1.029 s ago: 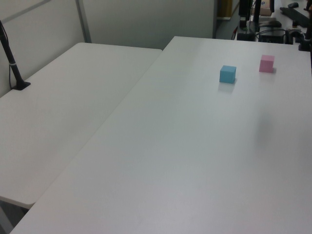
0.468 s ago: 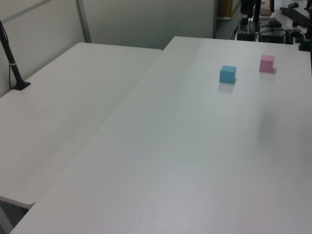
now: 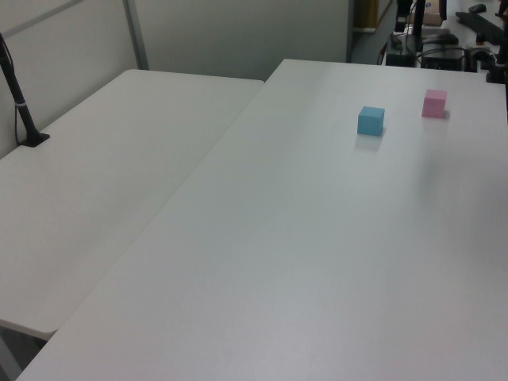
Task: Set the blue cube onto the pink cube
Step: 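Move the open gripper down toward the light-blue cube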
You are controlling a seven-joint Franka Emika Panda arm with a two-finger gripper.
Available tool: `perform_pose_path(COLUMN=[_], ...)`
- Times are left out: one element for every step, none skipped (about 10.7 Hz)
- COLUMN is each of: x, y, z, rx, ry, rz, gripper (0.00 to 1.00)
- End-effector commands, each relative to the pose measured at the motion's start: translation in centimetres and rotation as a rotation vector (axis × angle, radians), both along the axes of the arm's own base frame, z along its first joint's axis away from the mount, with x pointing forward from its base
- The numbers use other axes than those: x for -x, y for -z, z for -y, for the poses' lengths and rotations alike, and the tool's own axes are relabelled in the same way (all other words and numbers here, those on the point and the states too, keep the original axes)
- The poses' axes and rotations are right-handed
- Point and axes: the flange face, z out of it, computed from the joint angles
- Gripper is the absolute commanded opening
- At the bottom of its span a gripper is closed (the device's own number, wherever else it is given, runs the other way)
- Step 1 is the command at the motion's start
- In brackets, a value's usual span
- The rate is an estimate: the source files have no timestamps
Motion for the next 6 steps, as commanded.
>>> perform_pose_path(x=[-2.7, -3.5, -4.2, -5.3, -6.1, -6.6], y=[5.2, 7.7, 10.4, 12.8, 15.5, 17.7], z=[2.8, 3.4, 4.8, 5.6, 6.2, 6.6], rx=[0.027, 0.033, 0.043, 0.055, 0.066, 0.087], ry=[0.070, 0.096, 0.115, 0.122, 0.124, 0.116], rz=[0.027, 0.033, 0.043, 0.055, 0.037, 0.021], gripper=[1.00, 1.00, 1.00, 1.00, 1.00, 1.00])
